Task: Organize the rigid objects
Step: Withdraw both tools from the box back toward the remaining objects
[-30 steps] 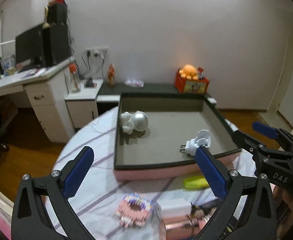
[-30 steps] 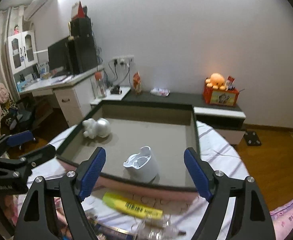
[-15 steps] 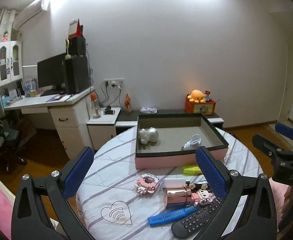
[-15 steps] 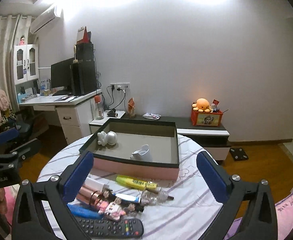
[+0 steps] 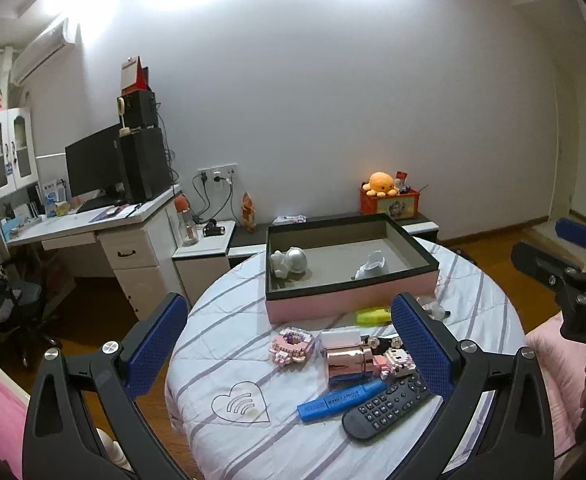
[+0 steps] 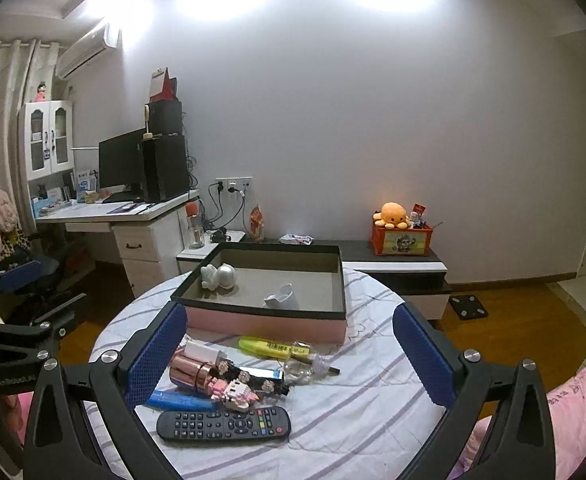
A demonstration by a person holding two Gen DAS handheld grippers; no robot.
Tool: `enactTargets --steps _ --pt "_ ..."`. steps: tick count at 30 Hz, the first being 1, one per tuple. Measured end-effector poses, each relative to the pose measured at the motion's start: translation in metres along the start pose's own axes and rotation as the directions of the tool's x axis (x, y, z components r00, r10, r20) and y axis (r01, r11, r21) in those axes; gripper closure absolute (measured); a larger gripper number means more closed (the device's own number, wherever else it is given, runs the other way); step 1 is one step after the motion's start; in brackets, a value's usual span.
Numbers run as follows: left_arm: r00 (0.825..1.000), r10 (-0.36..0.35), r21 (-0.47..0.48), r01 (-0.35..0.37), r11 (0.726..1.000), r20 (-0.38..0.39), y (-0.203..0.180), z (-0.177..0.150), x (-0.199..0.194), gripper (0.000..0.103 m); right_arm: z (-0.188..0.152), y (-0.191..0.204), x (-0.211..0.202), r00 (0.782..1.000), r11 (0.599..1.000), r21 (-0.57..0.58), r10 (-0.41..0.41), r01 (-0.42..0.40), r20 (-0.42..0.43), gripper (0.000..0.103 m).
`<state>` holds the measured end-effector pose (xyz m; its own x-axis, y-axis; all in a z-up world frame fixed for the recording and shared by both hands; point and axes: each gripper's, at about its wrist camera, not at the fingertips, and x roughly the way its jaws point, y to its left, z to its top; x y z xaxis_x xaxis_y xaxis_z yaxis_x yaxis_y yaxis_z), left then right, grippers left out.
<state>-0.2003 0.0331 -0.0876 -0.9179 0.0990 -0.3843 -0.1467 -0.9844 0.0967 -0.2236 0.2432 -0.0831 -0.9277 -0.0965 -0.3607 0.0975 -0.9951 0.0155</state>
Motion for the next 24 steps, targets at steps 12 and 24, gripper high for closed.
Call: enactTargets --steps 12,24 --pt "0.998 -0.007 0.01 0.007 1.0 -0.059 0.0 -0.012 0.012 0.0 -0.016 -0.003 0.01 0.998 1.0 0.008 0.006 -0.006 -0.061 0.0" --pt "0.963 -0.066 0.046 0.081 0.996 -0.26 -0.029 -0.053 0.084 0.0 -0.052 -0.021 0.054 0.981 0.999 0.048 0.004 0.006 -0.194 0.0"
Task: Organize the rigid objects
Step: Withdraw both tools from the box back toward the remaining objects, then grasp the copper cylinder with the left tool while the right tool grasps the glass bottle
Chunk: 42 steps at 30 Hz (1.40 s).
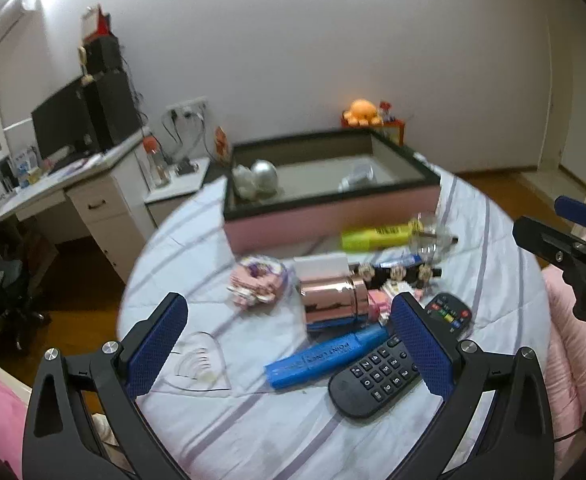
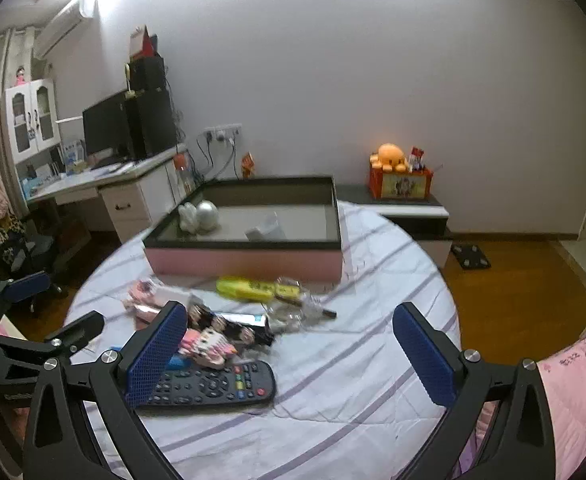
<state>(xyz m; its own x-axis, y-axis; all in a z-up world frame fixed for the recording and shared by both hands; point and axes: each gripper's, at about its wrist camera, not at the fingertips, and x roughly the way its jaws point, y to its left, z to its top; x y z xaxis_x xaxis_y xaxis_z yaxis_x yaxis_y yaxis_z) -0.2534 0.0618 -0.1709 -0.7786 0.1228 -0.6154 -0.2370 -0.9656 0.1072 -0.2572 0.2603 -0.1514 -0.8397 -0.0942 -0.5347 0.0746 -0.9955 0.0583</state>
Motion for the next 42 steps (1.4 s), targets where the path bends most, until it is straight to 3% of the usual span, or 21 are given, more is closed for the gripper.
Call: enactTargets --steps 15,18,20,22,28,34,42 --pt "0.991 -0.063 -0.056 0.057 0.997 -0.119 -0.006 0.001 0.076 0.003 -0.013 -0.021 0.072 0.99 1.0 0.028 0.011 -0.007 -0.142 0.0" --pt "0.986 -0.107 -0.083 0.097 0.992 -0.128 -0.003 0.001 0.082 0.02 -0.013 -0.023 0.079 0.989 1.0 0.028 0.011 -0.007 -0.15 0.0" --pt "0.98 -0.147 -0.092 0.136 0.986 -0.133 -0.004 0.001 0.084 0.04 -0.012 -0.024 0.082 0.988 1.0 0.028 0.011 -0.007 -0.153 0.0" --pt "0.979 -0.147 -0.077 0.137 0.988 -0.141 -0.008 0.001 0.086 0.047 -0.012 -0.025 0.085 0.988 0.999 0.032 0.011 -0.006 -0.156 0.0" --pt "0.977 -0.158 -0.077 0.148 0.986 -0.141 -0.003 -0.001 0.084 0.048 -0.012 -0.029 0.094 0.985 0.999 0.045 0.011 -0.004 -0.175 0.0" --pt "0.981 -0.119 -0.085 0.107 0.991 -0.155 0.011 -0.005 0.077 0.048 -0.008 -0.027 0.11 0.981 0.999 0.041 0.006 0.002 -0.196 0.0" --pt "0.982 -0.101 -0.096 0.086 0.992 -0.161 0.019 -0.01 0.081 0.046 -0.002 -0.03 0.143 0.966 0.994 0.104 0.056 -0.03 -0.251 0.0"
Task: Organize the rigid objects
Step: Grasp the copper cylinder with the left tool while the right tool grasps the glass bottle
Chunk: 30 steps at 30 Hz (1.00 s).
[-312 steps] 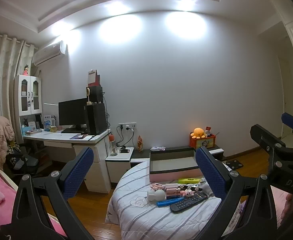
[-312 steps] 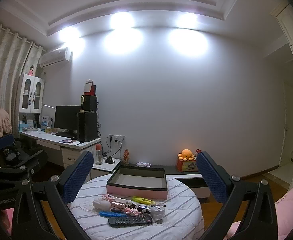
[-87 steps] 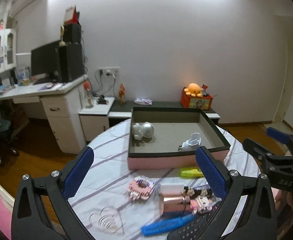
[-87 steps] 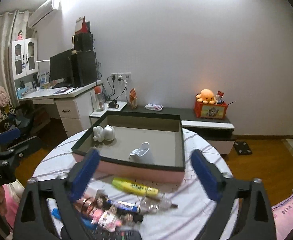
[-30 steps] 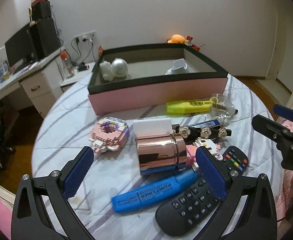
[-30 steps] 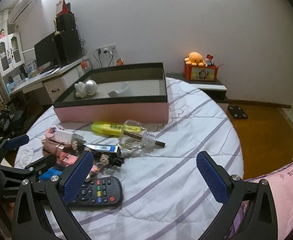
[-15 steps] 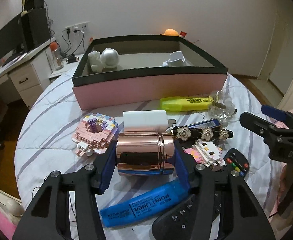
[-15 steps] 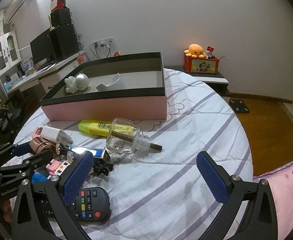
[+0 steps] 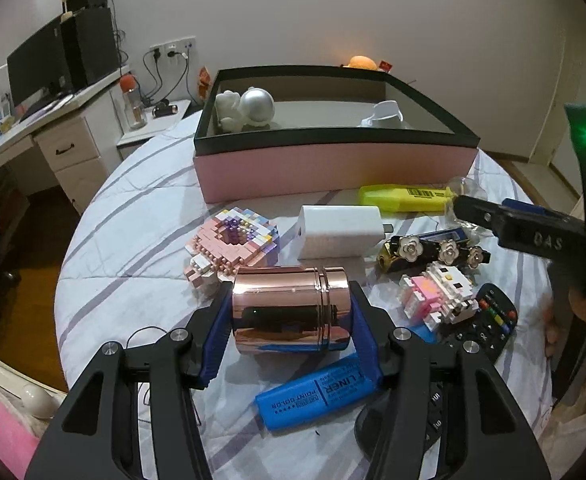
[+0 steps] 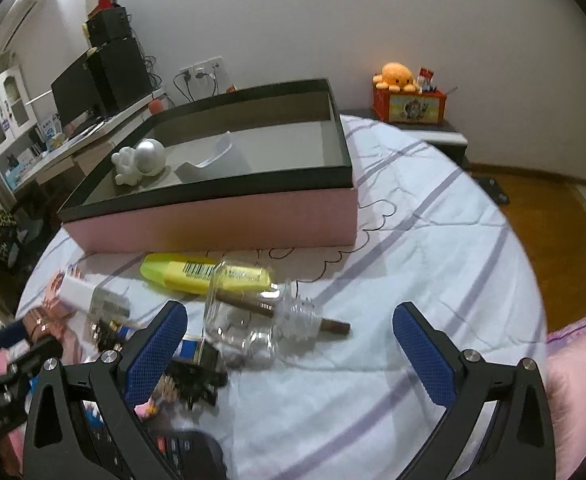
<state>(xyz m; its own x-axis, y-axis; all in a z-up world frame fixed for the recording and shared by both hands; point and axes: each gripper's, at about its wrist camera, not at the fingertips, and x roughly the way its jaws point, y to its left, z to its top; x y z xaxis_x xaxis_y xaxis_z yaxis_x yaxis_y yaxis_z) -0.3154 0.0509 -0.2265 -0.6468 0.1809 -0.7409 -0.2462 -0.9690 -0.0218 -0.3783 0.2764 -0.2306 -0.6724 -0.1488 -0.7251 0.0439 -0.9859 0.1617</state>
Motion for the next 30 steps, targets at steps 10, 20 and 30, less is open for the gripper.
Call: enactTargets --steps 10,20,30 --pt "1.0 -0.021 0.008 0.021 1.0 -0.022 0.002 0.0 0.013 0.048 0.003 -0.005 0.013 0.999 0.999 0.021 0.03 -0.03 -0.041 0.029" --pt "1.0 -0.022 0.008 0.022 1.0 0.017 0.006 0.003 -0.007 0.049 0.0 0.003 -0.002 0.999 0.998 -0.036 0.043 -0.043 -0.015 0.04" --pt "0.999 -0.02 0.015 0.019 1.0 0.034 0.007 -0.003 -0.024 0.049 0.003 0.01 -0.035 0.998 0.997 -0.058 0.054 -0.052 0.04 0.04"
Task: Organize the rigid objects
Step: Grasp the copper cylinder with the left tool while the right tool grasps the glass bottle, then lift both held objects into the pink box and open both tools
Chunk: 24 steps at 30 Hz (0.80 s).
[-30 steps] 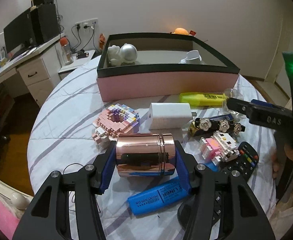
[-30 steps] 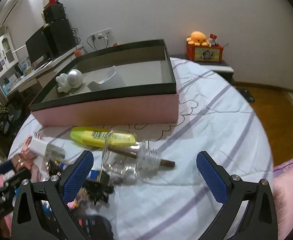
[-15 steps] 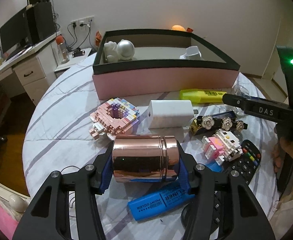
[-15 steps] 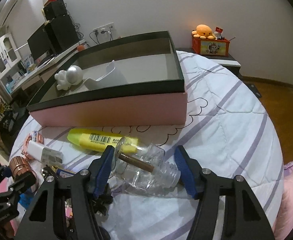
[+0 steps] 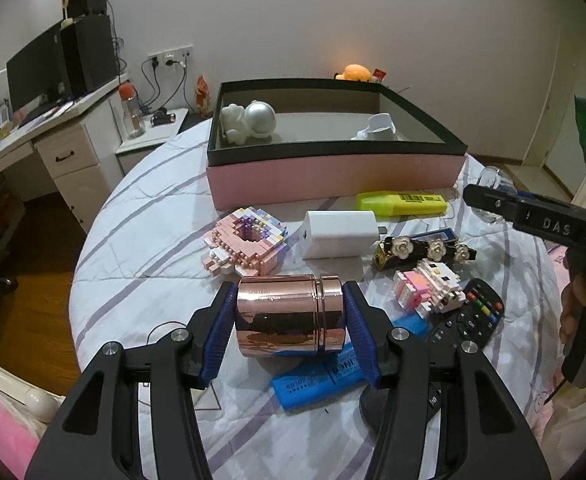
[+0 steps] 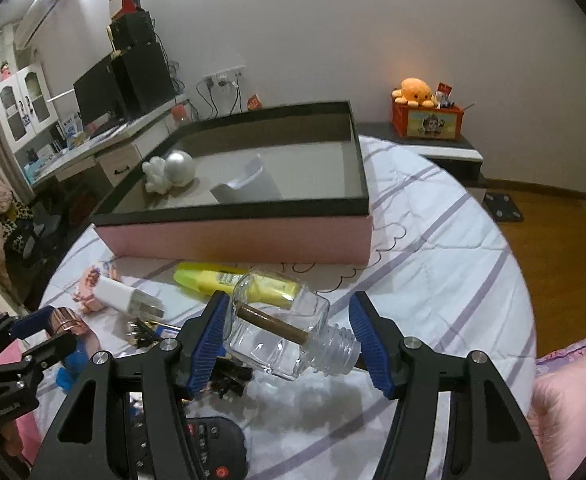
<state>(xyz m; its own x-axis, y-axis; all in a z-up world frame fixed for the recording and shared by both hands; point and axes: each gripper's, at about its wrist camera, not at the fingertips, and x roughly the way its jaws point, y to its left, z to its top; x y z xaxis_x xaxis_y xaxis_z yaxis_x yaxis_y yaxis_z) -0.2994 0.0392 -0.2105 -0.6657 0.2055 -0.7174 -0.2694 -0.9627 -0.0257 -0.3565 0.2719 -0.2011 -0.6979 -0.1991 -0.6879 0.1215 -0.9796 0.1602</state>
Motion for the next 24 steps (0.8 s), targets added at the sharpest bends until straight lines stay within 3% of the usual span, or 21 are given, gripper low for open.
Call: enactTargets --steps 13,24 --pt "0.998 0.005 0.021 -0.006 1.0 0.07 -0.006 0.01 -0.034 0.049 0.006 0.024 -0.038 0.995 0.996 -0.051 0.074 -0.07 0.067 0.04" --pt "0.987 0.023 0.026 -0.027 0.999 0.161 -0.015 0.043 -0.062 0.049 0.018 0.041 -0.057 0.989 0.992 -0.096 0.094 -0.083 0.114 0.04"
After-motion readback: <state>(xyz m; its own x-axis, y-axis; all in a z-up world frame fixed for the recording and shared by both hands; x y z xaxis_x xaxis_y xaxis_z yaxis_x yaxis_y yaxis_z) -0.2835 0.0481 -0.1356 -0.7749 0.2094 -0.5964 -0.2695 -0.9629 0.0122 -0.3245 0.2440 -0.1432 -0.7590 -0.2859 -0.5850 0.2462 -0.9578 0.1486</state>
